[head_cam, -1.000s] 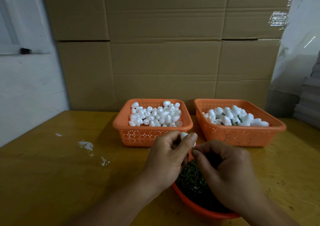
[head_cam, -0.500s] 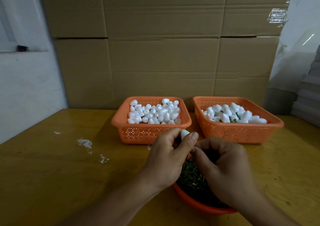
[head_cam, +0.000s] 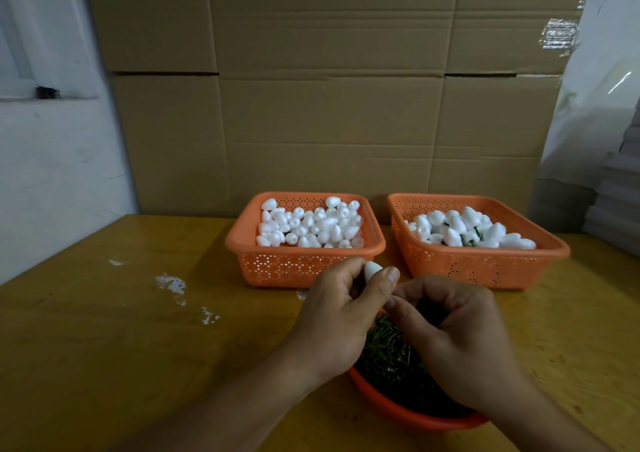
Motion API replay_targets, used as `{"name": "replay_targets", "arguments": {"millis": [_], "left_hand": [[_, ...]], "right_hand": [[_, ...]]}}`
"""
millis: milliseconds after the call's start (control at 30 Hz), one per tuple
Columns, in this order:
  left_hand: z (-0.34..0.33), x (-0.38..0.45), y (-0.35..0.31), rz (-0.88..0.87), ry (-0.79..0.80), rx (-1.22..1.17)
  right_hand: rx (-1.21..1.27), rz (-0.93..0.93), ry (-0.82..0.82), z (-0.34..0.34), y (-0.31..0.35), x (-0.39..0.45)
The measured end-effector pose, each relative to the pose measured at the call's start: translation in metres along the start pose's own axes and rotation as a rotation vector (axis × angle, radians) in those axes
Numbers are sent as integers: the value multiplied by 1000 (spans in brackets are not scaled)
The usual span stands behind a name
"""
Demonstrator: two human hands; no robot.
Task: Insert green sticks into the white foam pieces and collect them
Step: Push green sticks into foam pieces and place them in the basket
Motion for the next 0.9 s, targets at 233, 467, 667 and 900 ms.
{"name": "replay_targets", "arguments": {"millis": [233,467,667,900], "left_hand": [[6,2,2,7,-35,28],[6,-1,7,-16,-76,100],[1,-4,4,-28,-29,171],[-4,-7,-3,-50,17,187]], "right_hand": [[-20,-85,1,6,-10,8],[-327,-214,-201,56,-51,41],[-724,-395,-245,101,-104,78],[-993,-529,-46,104,-129,103]]}}
Point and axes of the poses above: each hand's wrist, its own x-axis towards the middle knuckle, its own z-axis out of the back of the hand, y = z × x, the point moved 6 cm from there along x, towards the middle knuckle, and after that the axes turned 3 degrees about y, right-handed, at the moved point
